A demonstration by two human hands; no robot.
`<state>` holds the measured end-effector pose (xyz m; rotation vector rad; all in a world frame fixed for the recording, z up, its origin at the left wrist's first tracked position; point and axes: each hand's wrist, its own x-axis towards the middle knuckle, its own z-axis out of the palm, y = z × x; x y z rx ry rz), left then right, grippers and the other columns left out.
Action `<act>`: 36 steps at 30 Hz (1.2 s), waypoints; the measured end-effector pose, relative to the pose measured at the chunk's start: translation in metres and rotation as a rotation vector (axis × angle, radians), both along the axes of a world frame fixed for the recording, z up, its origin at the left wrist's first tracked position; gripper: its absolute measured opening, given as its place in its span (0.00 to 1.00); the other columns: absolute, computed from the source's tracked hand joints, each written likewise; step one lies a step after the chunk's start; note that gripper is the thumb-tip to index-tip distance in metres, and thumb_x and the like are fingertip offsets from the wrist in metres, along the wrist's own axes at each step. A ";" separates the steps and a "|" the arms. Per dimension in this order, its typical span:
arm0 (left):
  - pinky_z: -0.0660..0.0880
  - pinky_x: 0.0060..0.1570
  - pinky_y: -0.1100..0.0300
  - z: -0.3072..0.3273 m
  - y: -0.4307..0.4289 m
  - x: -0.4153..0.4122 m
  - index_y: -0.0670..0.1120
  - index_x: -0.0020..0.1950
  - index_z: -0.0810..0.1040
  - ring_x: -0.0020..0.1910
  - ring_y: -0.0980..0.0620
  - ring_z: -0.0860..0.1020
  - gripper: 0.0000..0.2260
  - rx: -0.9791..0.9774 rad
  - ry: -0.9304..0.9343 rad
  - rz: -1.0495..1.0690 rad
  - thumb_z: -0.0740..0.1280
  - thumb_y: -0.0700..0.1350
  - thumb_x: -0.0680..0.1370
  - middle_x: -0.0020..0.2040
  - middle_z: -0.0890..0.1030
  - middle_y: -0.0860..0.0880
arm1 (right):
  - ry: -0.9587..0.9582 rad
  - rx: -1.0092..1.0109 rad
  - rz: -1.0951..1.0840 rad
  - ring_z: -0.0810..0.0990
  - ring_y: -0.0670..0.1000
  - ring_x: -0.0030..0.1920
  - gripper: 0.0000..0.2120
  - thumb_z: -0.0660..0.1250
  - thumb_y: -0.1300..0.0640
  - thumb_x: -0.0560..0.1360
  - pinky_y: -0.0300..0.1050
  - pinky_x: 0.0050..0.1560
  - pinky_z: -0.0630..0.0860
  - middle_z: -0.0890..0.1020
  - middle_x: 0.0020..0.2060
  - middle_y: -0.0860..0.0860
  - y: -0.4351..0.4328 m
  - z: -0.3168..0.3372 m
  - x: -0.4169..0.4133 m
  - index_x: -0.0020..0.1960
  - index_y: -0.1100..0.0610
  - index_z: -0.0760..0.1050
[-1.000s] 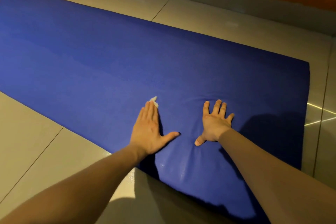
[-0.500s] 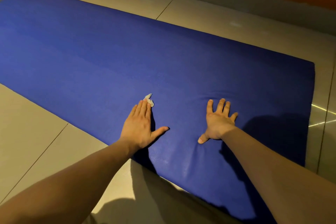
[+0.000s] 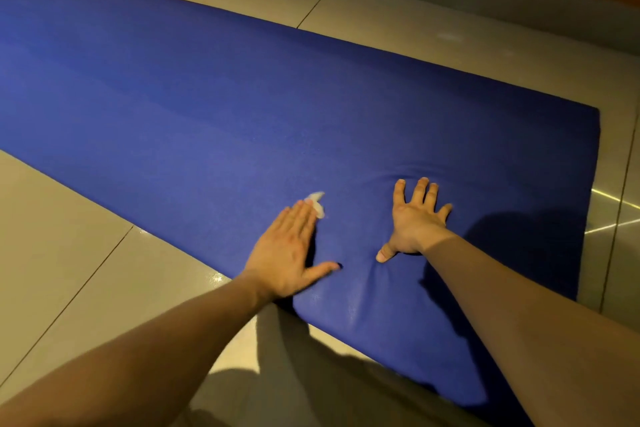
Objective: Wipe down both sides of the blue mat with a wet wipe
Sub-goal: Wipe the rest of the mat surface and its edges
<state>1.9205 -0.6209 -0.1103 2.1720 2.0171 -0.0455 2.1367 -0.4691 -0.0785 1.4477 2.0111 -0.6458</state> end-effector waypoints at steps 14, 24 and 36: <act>0.49 0.80 0.50 0.001 -0.021 0.075 0.39 0.82 0.51 0.82 0.48 0.46 0.49 -0.039 -0.143 0.136 0.51 0.77 0.76 0.83 0.49 0.44 | -0.007 0.012 -0.005 0.32 0.71 0.76 0.77 0.83 0.37 0.58 0.78 0.72 0.47 0.31 0.76 0.68 0.000 0.000 -0.003 0.78 0.58 0.26; 0.53 0.80 0.51 0.012 -0.024 -0.054 0.43 0.82 0.53 0.81 0.46 0.54 0.47 -0.019 0.046 0.399 0.48 0.77 0.77 0.83 0.51 0.47 | -0.006 0.007 -0.019 0.32 0.71 0.76 0.77 0.84 0.38 0.57 0.78 0.72 0.47 0.31 0.76 0.68 0.000 0.001 -0.004 0.78 0.58 0.26; 0.50 0.80 0.51 0.004 -0.040 0.064 0.41 0.83 0.49 0.82 0.50 0.44 0.48 -0.060 -0.164 0.016 0.53 0.75 0.77 0.83 0.47 0.46 | -0.004 0.002 -0.032 0.32 0.72 0.76 0.78 0.84 0.39 0.57 0.78 0.72 0.47 0.31 0.76 0.68 0.002 0.001 -0.006 0.78 0.57 0.26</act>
